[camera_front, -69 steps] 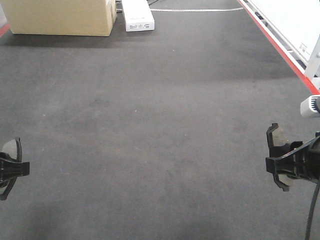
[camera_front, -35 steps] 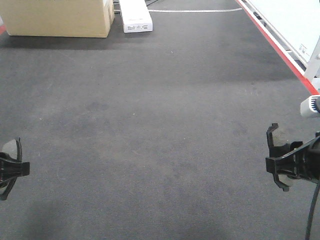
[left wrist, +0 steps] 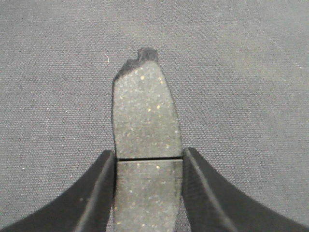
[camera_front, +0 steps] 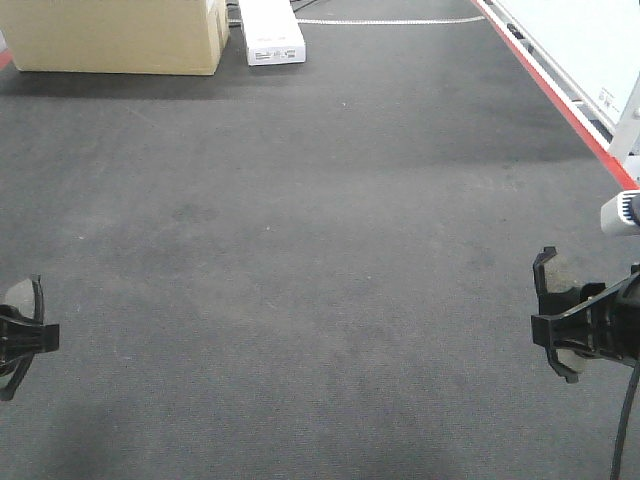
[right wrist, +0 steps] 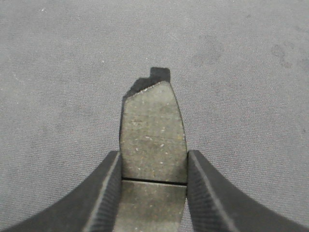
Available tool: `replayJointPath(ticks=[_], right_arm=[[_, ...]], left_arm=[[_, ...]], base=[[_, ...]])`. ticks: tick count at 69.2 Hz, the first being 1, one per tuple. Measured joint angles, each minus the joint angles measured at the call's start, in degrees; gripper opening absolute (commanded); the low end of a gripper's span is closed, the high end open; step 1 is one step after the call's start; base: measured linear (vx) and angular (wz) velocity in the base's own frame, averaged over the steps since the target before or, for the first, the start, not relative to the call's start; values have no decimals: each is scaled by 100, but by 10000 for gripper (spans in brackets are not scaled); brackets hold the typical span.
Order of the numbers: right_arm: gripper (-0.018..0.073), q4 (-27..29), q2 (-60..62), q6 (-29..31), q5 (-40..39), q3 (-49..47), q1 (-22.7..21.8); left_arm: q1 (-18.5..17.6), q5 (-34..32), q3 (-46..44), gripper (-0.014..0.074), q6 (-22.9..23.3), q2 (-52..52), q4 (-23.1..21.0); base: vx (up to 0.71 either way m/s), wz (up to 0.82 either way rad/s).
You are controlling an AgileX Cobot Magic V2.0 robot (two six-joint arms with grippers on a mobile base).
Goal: Move and align brake pads A on conveyor
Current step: 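Position both held pads above the dark conveyor belt, then lower the left gripper to the belt and open it, releasing its pad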
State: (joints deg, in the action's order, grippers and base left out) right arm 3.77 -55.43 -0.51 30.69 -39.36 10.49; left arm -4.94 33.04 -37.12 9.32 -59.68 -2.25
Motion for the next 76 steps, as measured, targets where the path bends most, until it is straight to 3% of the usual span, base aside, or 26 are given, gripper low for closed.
replayJointPath(ticks=[40,49,62,76], right_arm=[[-3,0,0,0,0,0,0],[-3,0,0,0,0,0,0],[-3,0,0,0,0,0,0],[-3,0,0,0,0,0,0]], left_arm=[[0,-280,-117,23,0,-177,-200],[0,-86,-608,23,-177,-782,-479],[-132,68,-1385,23,-932,-1792,-1135],[-422,47,-1845,23,-994,-2811,-1254]], base=[[0,0],[0,0],[0,0],[0,0]])
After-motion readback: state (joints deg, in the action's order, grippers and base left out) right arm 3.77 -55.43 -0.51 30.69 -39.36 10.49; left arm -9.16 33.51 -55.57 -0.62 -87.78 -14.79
